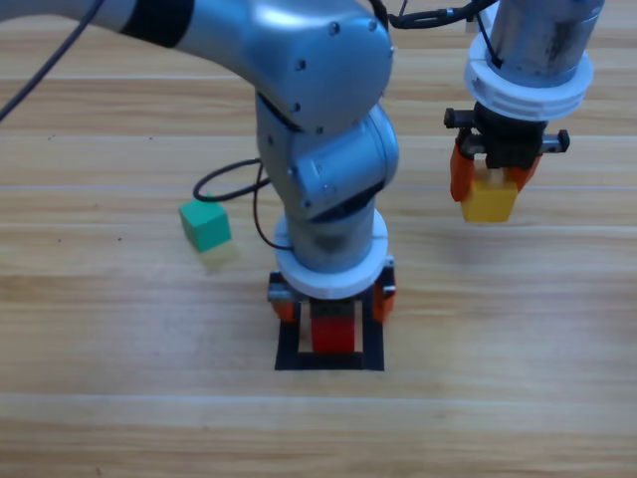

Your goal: Stack the blocks in the rectangular block: red at the bottom, yellow in the middle, green on top

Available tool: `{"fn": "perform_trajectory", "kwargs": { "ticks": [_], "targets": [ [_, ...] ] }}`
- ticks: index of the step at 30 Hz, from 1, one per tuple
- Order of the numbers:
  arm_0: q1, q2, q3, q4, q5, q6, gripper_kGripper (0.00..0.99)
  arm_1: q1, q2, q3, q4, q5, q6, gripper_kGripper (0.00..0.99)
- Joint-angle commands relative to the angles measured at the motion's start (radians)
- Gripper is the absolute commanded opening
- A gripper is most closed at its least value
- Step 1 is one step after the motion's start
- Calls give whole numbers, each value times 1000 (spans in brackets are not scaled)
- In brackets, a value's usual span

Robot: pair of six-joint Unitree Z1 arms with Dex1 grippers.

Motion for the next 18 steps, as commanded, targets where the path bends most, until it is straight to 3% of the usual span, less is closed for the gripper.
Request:
{"fn": "perform_trajectory", "kwargs": {
  "ticks": [1,8,12,18],
  "targets": [
    [-9,-272,8,94,61,4,920,13,-31,-10,40,5,8,0],
    [16,-651,201,140,110,71,923,59,-27,-36,60,7,57,0],
    [100,-752,250,149,64,228,922,116,35,-130,119,7,81,0],
    [172,-855,373,100,103,343,922,205,130,-159,138,79,126,0]
  ]
}}
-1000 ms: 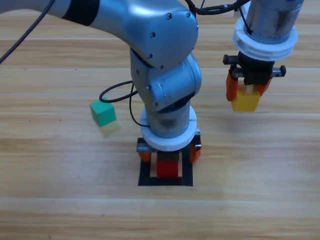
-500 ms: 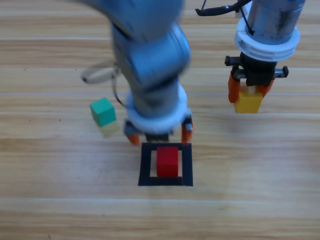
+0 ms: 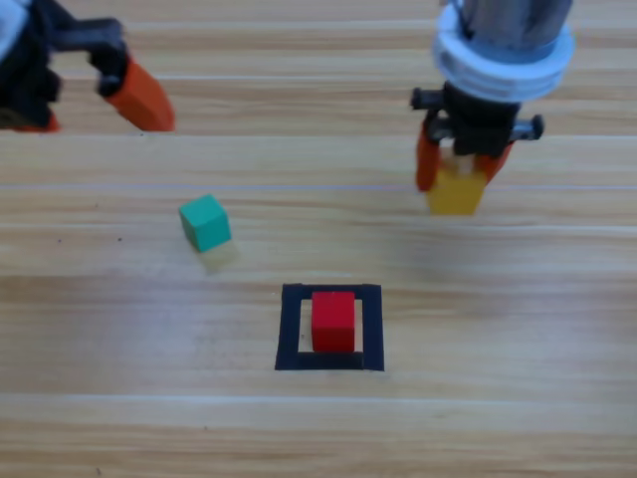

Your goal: Stack the blocks in the rectangular block: red at the bottom, yellow in the middle, green on top

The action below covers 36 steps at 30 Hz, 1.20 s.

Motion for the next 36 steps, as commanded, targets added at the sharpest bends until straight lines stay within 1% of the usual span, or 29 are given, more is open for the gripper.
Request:
{"fn": "perform_trajectory", "kwargs": {
  "ticks": [1,3,5,8,12,19,36],
  "targets": [
    [83,-138,222,-122,38,39,922,140,141,-13,16,74,40,0],
    [83,-258,367,-237,28,61,922,167,160,-31,16,75,59,0],
    [83,-284,383,-232,-10,110,923,193,172,-51,16,75,69,0],
    [86,-278,379,-214,-73,107,937,227,198,-83,16,75,80,0],
    [86,-281,394,-212,-100,94,950,241,235,-123,16,75,94,0],
    [86,-274,399,-212,-100,81,950,241,284,-155,16,52,105,0],
    [86,-261,428,-238,-88,67,950,239,299,-174,18,-32,114,0]
  ]
}}
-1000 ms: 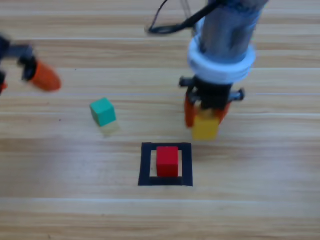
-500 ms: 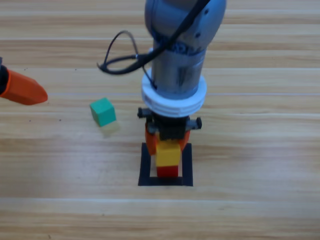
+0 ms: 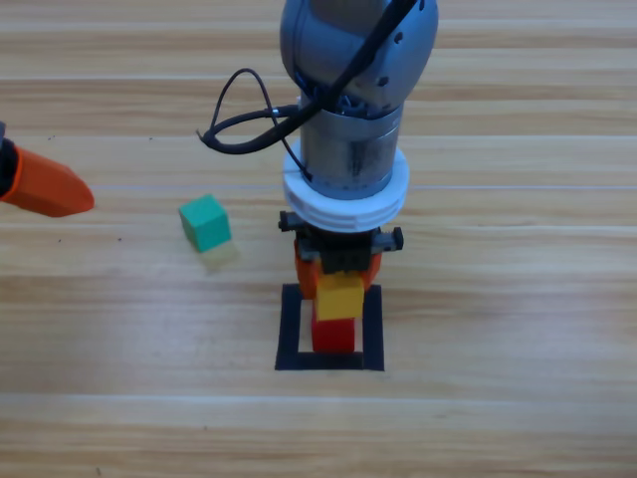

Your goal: Stack the blocks in the rectangular block: red at the bottom, yellow in the middle, green on top

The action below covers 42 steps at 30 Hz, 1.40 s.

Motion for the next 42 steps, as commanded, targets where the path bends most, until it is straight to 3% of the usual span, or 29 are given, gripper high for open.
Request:
{"fn": "perform_trajectory", "kwargs": {
  "ticks": [1,30,42],
  "targets": [
    [14,20,35,-14,8,-8,950,21,70,-5,16,-42,17,0],
    [17,58,60,-53,12,-8,946,20,111,-43,16,-68,31,0],
    [17,66,76,-73,9,-6,946,20,110,-42,18,-41,31,0]
  ]
}}
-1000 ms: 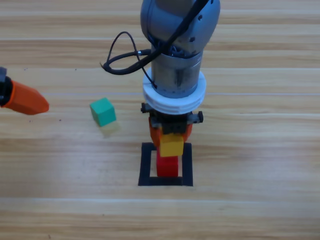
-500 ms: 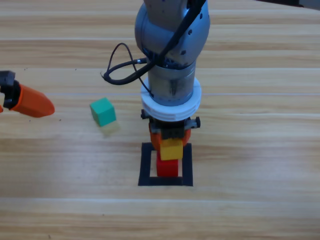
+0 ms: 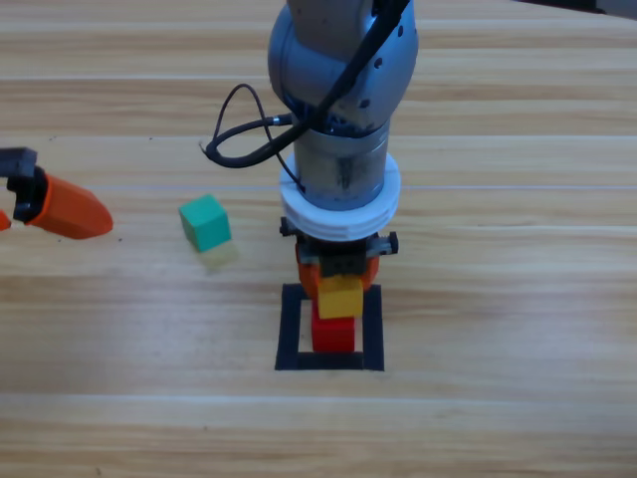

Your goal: Stack the blocks in the rectangular block: red at the bottom, yellow in the middle, green on top

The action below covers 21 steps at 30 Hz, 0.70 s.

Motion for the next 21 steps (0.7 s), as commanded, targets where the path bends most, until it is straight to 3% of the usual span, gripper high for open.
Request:
{"fn": "perform_trajectory", "kwargs": {
  "ticks": [1,21],
  "targets": [
    [17,25,26,-17,8,-5,946,20,58,-5,18,20,6,0],
    [17,21,31,-17,3,-4,946,20,73,-2,24,36,14,0]
  ]
}}
